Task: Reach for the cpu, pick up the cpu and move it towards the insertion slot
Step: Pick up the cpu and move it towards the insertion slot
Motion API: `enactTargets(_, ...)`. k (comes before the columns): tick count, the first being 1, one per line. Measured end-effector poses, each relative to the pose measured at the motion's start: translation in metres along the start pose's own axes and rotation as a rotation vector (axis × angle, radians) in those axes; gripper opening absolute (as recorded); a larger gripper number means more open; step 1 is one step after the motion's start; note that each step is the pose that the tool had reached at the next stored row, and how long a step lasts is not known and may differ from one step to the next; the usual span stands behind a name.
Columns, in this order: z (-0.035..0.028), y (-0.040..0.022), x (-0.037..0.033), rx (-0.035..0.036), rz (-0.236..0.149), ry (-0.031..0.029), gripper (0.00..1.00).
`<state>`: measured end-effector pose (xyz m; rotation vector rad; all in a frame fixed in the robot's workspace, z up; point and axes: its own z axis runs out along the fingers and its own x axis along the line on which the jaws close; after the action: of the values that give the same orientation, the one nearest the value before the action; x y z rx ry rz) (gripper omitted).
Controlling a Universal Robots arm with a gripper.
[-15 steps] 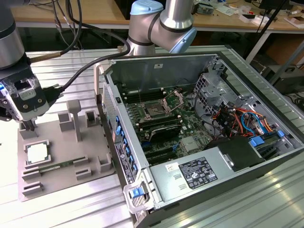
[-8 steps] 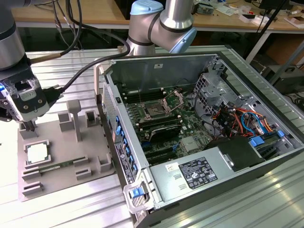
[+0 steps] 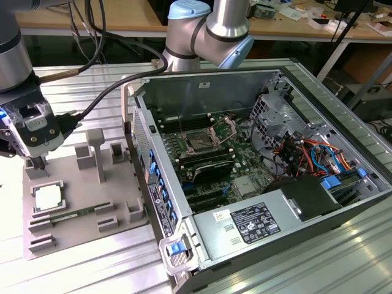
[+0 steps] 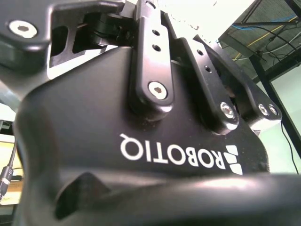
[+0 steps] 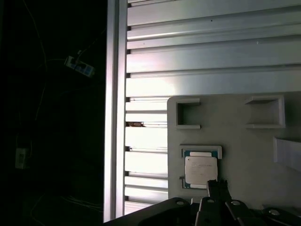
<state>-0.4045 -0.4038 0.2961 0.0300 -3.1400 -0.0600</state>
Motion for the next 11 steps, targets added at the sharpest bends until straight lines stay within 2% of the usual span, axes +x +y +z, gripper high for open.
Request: enactTargets(11, 0.0033, -0.0001, 0.0000, 0.0000, 0.000, 0.0000, 0.11)
